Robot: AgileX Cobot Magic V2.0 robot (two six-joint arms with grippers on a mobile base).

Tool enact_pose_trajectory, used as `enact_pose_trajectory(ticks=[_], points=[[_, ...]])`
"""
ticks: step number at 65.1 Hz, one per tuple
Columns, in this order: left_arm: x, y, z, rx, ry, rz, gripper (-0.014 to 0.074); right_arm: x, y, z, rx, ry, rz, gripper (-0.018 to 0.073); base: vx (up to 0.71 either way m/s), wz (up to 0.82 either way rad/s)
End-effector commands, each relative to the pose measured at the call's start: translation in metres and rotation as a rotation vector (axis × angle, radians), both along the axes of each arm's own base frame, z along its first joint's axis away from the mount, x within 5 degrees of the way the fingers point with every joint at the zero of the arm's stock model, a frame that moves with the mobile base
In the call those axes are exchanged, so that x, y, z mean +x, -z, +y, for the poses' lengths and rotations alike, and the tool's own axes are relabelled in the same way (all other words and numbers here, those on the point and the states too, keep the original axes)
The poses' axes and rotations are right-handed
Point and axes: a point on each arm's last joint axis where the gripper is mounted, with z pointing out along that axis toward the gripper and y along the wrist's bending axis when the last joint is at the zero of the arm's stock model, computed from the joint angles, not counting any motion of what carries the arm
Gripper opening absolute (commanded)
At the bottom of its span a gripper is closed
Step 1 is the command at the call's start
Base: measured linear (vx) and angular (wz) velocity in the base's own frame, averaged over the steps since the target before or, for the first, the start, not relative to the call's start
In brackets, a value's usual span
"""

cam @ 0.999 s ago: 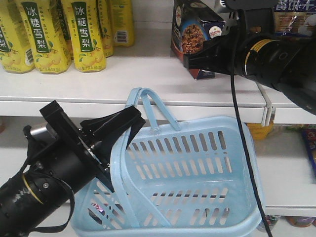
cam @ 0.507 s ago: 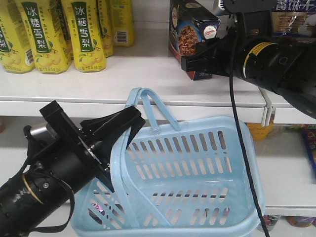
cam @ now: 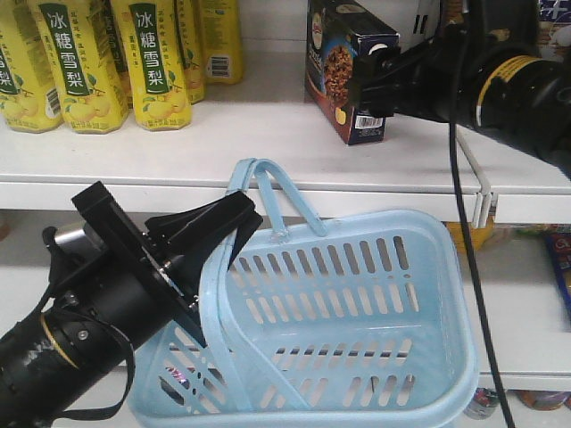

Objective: Left arm holds basket, right arm returns cookies
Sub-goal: 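Open the right gripper and pull it back from the standing box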

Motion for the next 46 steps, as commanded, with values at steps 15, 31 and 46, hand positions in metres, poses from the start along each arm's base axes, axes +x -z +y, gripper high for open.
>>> enact_pose_trajectory(ticks=[15,31,46], points=[[0.007,-0.023,0.010,-0.127,-0.093,-0.070,-0.0003,-0.047,-0.050,-0.034,0.044,0.092,-0.098,0.0295,0.00,0.00],[0.007,-0.023,0.010,-0.127,-0.093,-0.070,-0.0003,-0.081,-0.061,-0.060,0.041,0.189,-0.083,-0.0017,0.00,0.00],[0.007,-0.023,0.010,-0.127,-0.093,-0.070,-0.0003,-0.123,-0.040,-0.081,0.034,0.182,-0.113,-0.0010,0.00,0.00]])
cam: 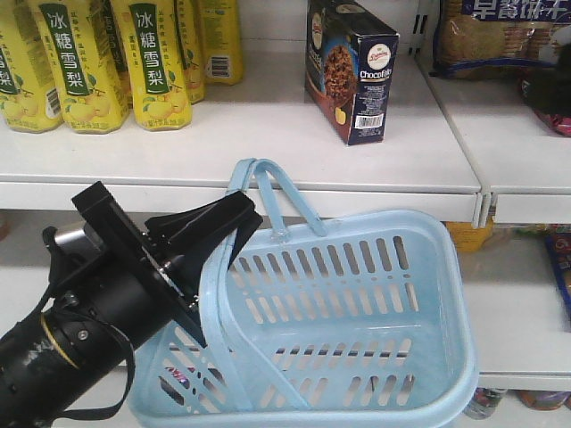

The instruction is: Left arm holds basket, right arm returns cookies

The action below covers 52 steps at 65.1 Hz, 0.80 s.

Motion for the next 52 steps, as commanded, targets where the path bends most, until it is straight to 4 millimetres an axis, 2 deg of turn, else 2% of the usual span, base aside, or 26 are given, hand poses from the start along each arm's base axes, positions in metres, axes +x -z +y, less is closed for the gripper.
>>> enact_pose_trajectory(ticks=[1,29,40,52], points=[[0.007,-0.023,0.010,-0.127,-0.093,-0.070,-0.0003,-0.019,-0.005,-0.009,-0.012,-0.018,-0.094,-0.0010,0.00,0.00],[0.007,-0.023,0.010,-0.127,-0.093,-0.070,-0.0003,-0.099,0.048,-0.049,0.034,-0.012,-0.178,-0.0007,0.00,0.00],[0.007,-0.023,0.010,-0.127,-0.093,-0.070,-0.0003,-0.121,0.071,-0.061,0.057,-0.007,-0.216,-0.0006,0.00,0.00],[0.007,-0.023,0.010,-0.127,-0.093,-0.070,-0.0003,-0.133,0.086,-0.067,0.072,-0.003,-0.237,-0.0006,0.00,0.00]])
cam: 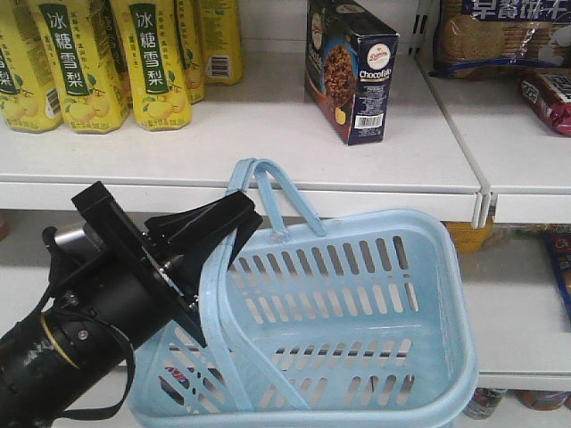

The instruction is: Left arm holds basket, right arm returns cookies

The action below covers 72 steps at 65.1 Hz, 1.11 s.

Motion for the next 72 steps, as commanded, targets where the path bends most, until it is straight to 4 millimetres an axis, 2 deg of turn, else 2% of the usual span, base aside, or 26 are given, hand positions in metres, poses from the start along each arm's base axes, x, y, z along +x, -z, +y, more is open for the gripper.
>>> enact_pose_trajectory(ticks=[1,72], points=[[0.0072,-0.0231,0.0096,-0.127,-0.093,-0.070,-0.0003,-0.0028,-0.0064,0.0001,-0.015,-0.013,-0.067,-0.0006,0.00,0.00],[0.0058,-0.0258,0.0113,-0.134,-0.094,-0.073,-0.0003,-0.0023,-0.0049,-0.0003,-0.023,-0.007,-0.062,-0.0006,0.00,0.00]])
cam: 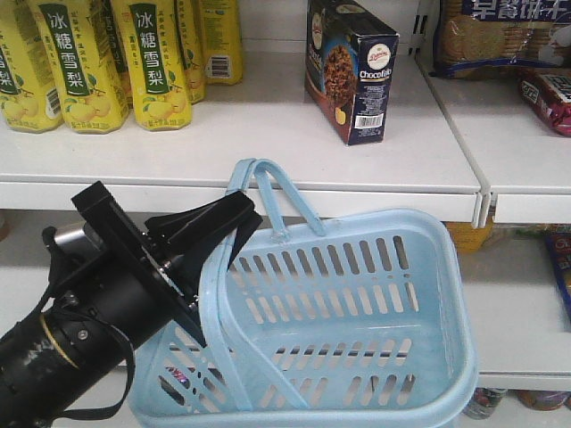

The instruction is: Left arm holds basket, right arm returns cookies

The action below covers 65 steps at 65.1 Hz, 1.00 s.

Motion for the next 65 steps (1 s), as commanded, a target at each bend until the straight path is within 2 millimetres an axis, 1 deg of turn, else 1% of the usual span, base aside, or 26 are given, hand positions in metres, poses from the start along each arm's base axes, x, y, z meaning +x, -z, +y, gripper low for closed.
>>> enact_pose_trajectory(ticks=[1,11,19,37,49,65], points=[[0.006,-0.026,0.011,-0.130,-0.094,-0.069,-0.0003,0.000,-0.012,0.001,-0.023,-0.012,-0.065,-0.0006,0.00,0.00],[-0.003,-0.034,0.018,-0.101,-0.093,-0.035,-0.0003,0.000,-0.012,0.001,-0.023,-0.012,-0.065,-0.0006,0.00,0.00],[-0.009,-0.036,0.024,-0.065,-0.088,0.040,-0.0003,0.000,-0.012,0.001,-0.023,-0.012,-0.065,-0.0006,0.00,0.00],[-0.026,-0.043,0.038,0.017,-0.094,0.128,-0.0003,0.000,-0.012,0.001,-0.023,-0.012,-0.065,-0.0006,0.00,0.00],[-0.034,-0.047,0.055,0.064,-0.136,0.160,-0.0003,0.000,-0.012,0.001,-0.023,-0.012,-0.065,-0.0006,0.00,0.00],[-0.049,-0.055,0.083,0.136,-0.228,0.136,-0.0003,0.000,-0.012,0.001,-0.023,-0.012,-0.065,-0.0006,0.00,0.00]])
